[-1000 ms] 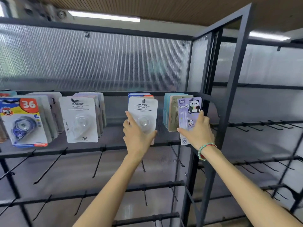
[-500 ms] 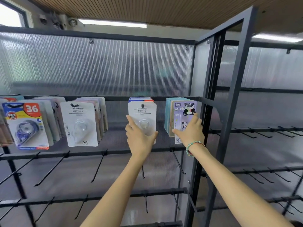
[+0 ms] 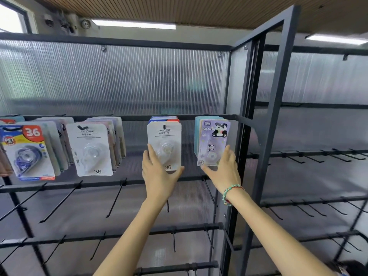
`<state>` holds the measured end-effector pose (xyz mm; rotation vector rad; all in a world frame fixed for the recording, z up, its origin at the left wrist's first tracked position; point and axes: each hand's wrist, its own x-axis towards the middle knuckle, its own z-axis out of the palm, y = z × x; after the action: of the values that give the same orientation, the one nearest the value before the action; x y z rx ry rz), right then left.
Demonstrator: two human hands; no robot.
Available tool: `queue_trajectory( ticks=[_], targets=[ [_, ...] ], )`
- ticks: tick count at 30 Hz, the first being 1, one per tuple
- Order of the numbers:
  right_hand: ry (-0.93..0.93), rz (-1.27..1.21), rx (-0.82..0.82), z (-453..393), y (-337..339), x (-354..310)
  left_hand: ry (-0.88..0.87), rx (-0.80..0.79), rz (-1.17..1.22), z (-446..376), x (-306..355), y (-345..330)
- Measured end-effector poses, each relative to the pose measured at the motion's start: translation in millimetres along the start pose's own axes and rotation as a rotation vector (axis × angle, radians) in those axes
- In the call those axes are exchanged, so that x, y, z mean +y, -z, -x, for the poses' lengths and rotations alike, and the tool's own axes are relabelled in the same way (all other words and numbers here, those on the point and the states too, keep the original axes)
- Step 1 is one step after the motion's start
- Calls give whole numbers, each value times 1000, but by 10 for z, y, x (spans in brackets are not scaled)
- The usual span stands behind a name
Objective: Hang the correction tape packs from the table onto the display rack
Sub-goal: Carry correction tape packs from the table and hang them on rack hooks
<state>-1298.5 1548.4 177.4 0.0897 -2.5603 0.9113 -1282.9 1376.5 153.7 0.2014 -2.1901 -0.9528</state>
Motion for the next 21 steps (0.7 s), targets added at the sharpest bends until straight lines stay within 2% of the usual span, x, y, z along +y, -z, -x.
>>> queue_trajectory(
  ticks=[6,11,16,21],
  targets=[
    [175,-3,-131,266,2,-161,3,-82,-63,289,-121,250],
    [292,-53,-238,674,-277,-531,69,-110,-149,579,-489,798],
    [375,-112,-384,1209,-728,-1146,151,-66,-217,738,-996,1714],
    [484,-186,-484,1868,-1218,-1989,204,19,-323,1003,-1585,2904]
  ],
)
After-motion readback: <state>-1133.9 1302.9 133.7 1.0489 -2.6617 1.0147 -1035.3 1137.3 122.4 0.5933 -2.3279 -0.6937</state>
